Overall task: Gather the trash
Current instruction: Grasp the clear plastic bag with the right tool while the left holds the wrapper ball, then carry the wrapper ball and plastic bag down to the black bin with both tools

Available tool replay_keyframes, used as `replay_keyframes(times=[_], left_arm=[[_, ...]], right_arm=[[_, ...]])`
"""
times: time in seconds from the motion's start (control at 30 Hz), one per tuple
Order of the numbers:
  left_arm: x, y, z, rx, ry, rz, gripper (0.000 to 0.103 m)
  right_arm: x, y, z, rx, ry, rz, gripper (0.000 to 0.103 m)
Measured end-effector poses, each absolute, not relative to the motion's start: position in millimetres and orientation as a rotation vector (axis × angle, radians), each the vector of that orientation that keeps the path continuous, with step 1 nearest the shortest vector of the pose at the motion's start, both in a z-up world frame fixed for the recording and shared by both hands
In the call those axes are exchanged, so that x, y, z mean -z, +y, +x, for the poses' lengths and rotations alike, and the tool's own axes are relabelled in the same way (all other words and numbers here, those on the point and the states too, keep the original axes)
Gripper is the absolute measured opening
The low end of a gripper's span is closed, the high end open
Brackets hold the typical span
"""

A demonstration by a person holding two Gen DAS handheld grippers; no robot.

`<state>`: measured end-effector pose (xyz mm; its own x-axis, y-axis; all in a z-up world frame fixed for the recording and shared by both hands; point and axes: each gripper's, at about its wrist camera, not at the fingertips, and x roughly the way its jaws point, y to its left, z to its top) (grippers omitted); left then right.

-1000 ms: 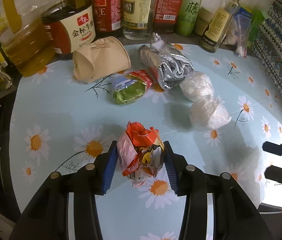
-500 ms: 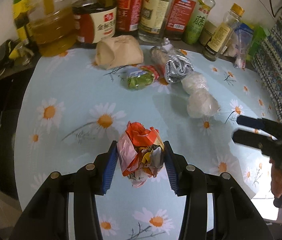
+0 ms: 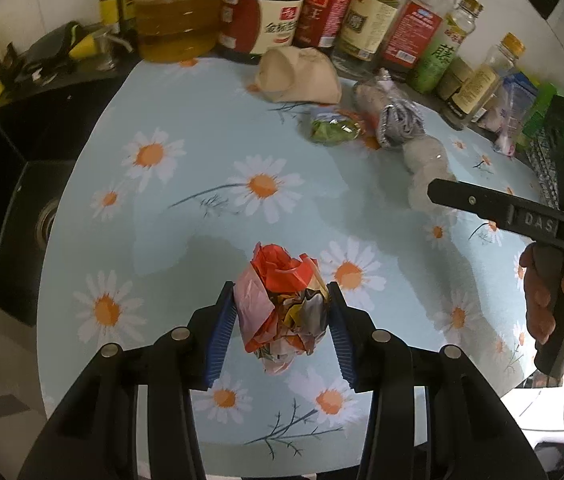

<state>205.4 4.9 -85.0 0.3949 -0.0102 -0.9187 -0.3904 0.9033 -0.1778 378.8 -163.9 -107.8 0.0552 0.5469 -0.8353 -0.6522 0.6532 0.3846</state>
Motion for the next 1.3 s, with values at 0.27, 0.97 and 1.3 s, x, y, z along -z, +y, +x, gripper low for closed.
replay_keyframes(times=[0.27, 0.97, 1.3], left_arm=[[89, 7, 195, -0.271, 1.160, -0.426, 0.043], [78, 9, 165, -0.153, 1.116, -0.418, 0.043], [77, 15, 130, -0.086, 1.105, -0.396, 0.043]], right_arm=[[114, -156, 382, -0.897, 1.223, -0.142, 0.054], [84, -170, 318, -0.884, 1.188, -0.087, 0.052], [80, -175, 251, -0.855, 1.192, -0.057, 0.052]])
